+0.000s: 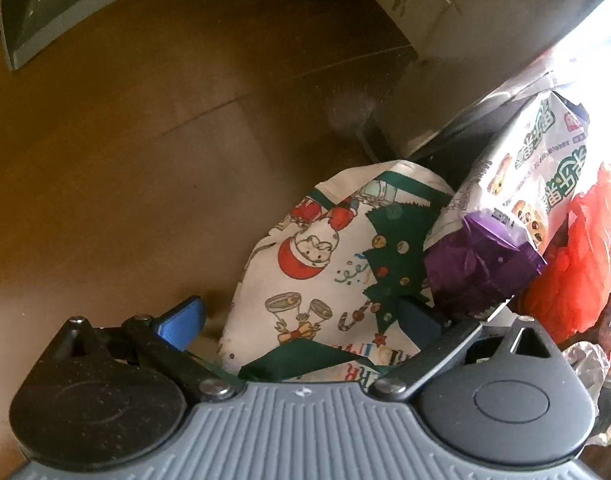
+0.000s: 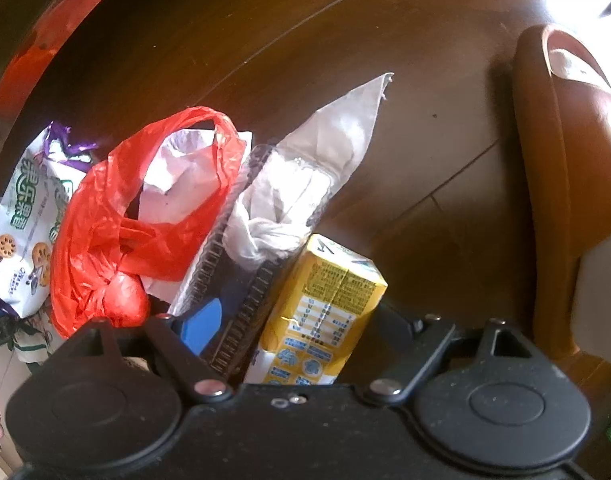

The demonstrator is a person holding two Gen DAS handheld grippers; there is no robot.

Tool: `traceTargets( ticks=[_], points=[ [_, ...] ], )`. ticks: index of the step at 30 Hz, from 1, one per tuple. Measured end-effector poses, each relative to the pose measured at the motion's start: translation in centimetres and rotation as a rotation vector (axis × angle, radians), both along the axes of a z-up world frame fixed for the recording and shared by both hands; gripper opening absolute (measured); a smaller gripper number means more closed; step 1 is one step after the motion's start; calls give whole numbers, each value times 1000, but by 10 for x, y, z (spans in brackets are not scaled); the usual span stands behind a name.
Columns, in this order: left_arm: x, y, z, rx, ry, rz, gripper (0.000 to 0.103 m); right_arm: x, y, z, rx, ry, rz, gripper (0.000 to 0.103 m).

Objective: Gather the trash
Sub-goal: 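Close left tool on the Christmas-print paper bag while right tool lowers onto the yellow juice carton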

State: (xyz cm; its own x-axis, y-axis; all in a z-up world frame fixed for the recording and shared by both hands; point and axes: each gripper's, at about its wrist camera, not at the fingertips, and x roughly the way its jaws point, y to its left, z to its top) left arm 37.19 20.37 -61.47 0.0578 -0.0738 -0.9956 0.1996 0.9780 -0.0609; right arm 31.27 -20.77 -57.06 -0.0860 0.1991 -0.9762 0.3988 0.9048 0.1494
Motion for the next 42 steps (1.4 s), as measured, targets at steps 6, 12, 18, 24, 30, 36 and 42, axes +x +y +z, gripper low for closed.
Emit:
traceTargets(
  ticks=[6, 12, 18, 24, 30, 36, 42],
  points=[
    [3, 17, -3, -18, 14, 53, 103, -16, 13, 2, 22, 14, 28, 82],
    [3, 20, -6, -16, 9, 72, 103, -33, 17, 2, 39, 57, 60, 82],
    [-4, 10, 11, -4, -2, 59, 103, -34, 25, -13, 34, 29, 121, 82],
    [-8, -3, 3, 4, -15, 58, 102, -38, 43, -23, 37, 82, 262, 79],
    [-10, -8, 1, 13, -23, 59, 101, -35, 13, -30, -47, 79, 169, 79],
    [-10, -7, 2, 15, -26, 68, 100, -10, 24, -41, -87, 48, 237, 79],
    [-21, -12, 9, 38, -79, 55, 74, -7, 32, -47, -104, 42, 237, 61]
  ],
)
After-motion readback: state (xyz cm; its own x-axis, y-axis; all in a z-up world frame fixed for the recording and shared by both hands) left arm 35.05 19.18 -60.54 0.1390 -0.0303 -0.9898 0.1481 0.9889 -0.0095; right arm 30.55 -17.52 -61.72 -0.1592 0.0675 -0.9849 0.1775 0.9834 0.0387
